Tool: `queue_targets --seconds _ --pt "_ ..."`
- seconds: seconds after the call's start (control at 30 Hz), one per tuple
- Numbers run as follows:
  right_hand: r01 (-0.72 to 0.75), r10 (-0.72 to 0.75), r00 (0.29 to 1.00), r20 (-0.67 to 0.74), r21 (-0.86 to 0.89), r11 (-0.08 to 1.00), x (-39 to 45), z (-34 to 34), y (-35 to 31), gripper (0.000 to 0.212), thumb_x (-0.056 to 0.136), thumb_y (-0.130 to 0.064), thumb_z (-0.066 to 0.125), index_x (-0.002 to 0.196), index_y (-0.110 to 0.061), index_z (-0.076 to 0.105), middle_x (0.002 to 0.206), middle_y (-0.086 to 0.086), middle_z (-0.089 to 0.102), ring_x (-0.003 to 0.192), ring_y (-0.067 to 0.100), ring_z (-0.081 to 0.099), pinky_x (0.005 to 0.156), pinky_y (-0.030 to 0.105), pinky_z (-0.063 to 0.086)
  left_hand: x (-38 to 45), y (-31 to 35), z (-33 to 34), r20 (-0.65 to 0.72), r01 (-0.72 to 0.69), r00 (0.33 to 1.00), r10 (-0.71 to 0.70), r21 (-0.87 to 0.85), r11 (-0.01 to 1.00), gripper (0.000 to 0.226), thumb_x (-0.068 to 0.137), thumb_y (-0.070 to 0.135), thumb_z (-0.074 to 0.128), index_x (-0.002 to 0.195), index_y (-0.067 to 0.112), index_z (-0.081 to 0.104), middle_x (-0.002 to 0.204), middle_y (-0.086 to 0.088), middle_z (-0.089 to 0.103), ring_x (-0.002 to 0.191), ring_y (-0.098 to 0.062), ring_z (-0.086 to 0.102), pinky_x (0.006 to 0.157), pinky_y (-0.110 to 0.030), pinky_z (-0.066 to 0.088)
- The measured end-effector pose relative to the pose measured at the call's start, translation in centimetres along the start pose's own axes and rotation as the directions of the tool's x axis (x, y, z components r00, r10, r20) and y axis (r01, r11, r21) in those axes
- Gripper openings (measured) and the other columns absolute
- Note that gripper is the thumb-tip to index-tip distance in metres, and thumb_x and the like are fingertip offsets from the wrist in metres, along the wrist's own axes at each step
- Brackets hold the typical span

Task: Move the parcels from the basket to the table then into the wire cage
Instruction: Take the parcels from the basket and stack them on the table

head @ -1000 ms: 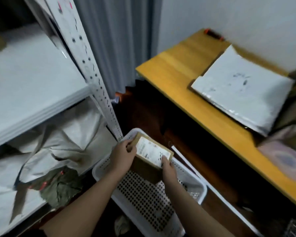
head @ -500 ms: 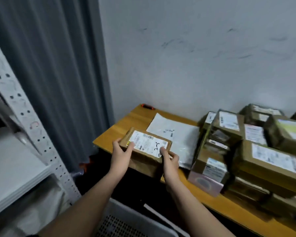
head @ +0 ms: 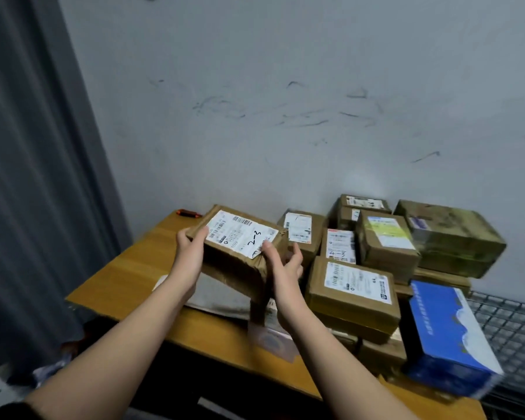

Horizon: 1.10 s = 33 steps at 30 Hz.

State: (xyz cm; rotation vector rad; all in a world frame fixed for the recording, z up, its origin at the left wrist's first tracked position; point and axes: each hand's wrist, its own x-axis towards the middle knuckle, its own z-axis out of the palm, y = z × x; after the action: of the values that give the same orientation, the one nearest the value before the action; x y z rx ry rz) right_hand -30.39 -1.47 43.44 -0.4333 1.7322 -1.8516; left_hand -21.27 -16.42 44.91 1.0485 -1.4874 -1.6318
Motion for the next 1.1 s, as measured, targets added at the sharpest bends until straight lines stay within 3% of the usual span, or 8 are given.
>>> queue_targets --seconds 0.07,0.17,0.3,0.47,0.57,0.7,0.87,1.1 --pt "-0.019 0.019 1.000 -0.011 -0.028 0.999 -0.4 -1.1 -1.1 0.087 0.081 -0.056 0.065 0.150 -0.034 0.017 0.153 0.002 0.013 0.137 0.028 0.030 0.113 0.044 0.031 -0.8 1.1 1.5 0.020 -0.025 0.999 0.026 -0.011 1.000 0.045 0.092 0.042 0.052 0.129 0.020 0.036 0.126 -0.005 0.055 0.114 -0.021 0.053 0.100 -0.039 0.042" --pt "-0.018 0.017 0.997 -0.077 -0.010 1.000 -1.9 -2.7 -2.8 0.082 0.083 -0.048 0.067 0.148 -0.027 0.021 0.149 0.006 0.019 0.132 0.027 0.032 0.101 0.032 0.033 -2.6 2.6 4.0 0.066 -0.086 0.994 0.086 -0.008 0.996 0.056 0.092 0.037 0.055 0.140 0.024 0.029 0.138 -0.002 0.044 0.122 -0.019 0.046 0.093 -0.033 0.039" --pt "0.000 0.017 0.976 -0.217 0.079 0.997 -4.6 -3.7 -3.4 0.080 0.083 -0.044 0.068 0.145 -0.024 0.021 0.146 0.010 0.022 0.128 0.028 0.035 0.091 0.032 0.036 -6.6 2.4 7.1 0.145 -0.015 0.989 0.021 -0.041 0.999 0.090 0.082 0.049 0.065 0.150 0.039 0.006 0.154 -0.001 0.021 0.139 -0.024 0.030 0.109 -0.047 0.031" --pt "0.028 0.007 0.942 -0.334 0.100 0.995 -7.5 -5.4 -3.6 0.087 0.079 -0.050 0.071 0.143 -0.024 0.018 0.145 0.008 0.020 0.128 0.028 0.036 0.103 0.040 0.040 -10.9 0.4 10.3 0.389 0.144 0.915 -0.112 -0.052 0.988 0.103 0.043 0.075 0.071 0.133 0.058 0.024 0.139 0.000 0.045 0.125 -0.027 0.048 0.093 -0.055 0.047" --pt "0.013 0.020 0.951 -0.309 0.107 0.994 -8.3 -7.4 -4.3 0.074 0.083 -0.052 0.065 0.136 -0.024 0.022 0.144 0.008 0.025 0.120 0.024 0.039 0.104 0.041 0.039 -11.2 0.6 11.8 0.403 0.147 0.907 -0.121 -0.035 0.989 0.097 0.042 0.077 0.070 0.129 0.055 0.033 0.135 0.000 0.051 0.120 -0.027 0.053 0.091 -0.055 0.049" --pt "0.025 -0.026 0.964 -0.263 -0.010 1.000 -7.5 -11.7 -5.5 0.054 0.090 -0.054 0.055 0.125 -0.020 0.032 0.134 0.005 0.042 0.111 0.018 0.046 0.087 0.030 0.042 -11.8 2.3 14.1 0.485 0.200 0.864 -0.139 -0.076 0.977 0.062 0.076 0.056 0.064 0.131 0.032 0.047 0.113 -0.004 0.068 0.095 -0.025 0.067 0.068 -0.038 0.056" --pt "0.075 -0.094 0.989 -0.114 -0.157 0.985 -3.0 -15.7 -8.4 0.083 0.071 -0.077 0.051 0.132 -0.021 0.050 0.132 0.002 0.056 0.116 0.019 0.056 0.101 0.043 0.046 -9.3 4.3 18.3 0.531 0.226 0.826 -0.190 -0.002 0.974 0.037 0.086 0.054 0.054 0.098 0.022 0.070 0.072 -0.002 0.073 0.075 -0.022 0.066 0.064 -0.030 0.049" --pt "0.057 -0.044 0.997 0.055 -0.249 0.967 4.4 -20.7 -10.5 0.054 0.098 -0.053 0.037 0.137 -0.016 0.043 0.122 -0.003 0.054 0.087 0.002 0.051 0.060 0.016 0.040 -4.7 5.5 24.0 0.475 0.244 0.855 -0.209 -0.011 0.970 0.029 0.091 0.046 0.054 0.088 0.019 0.066 0.064 -0.002 0.072 0.065 -0.019 0.068 0.066 -0.030 0.052"
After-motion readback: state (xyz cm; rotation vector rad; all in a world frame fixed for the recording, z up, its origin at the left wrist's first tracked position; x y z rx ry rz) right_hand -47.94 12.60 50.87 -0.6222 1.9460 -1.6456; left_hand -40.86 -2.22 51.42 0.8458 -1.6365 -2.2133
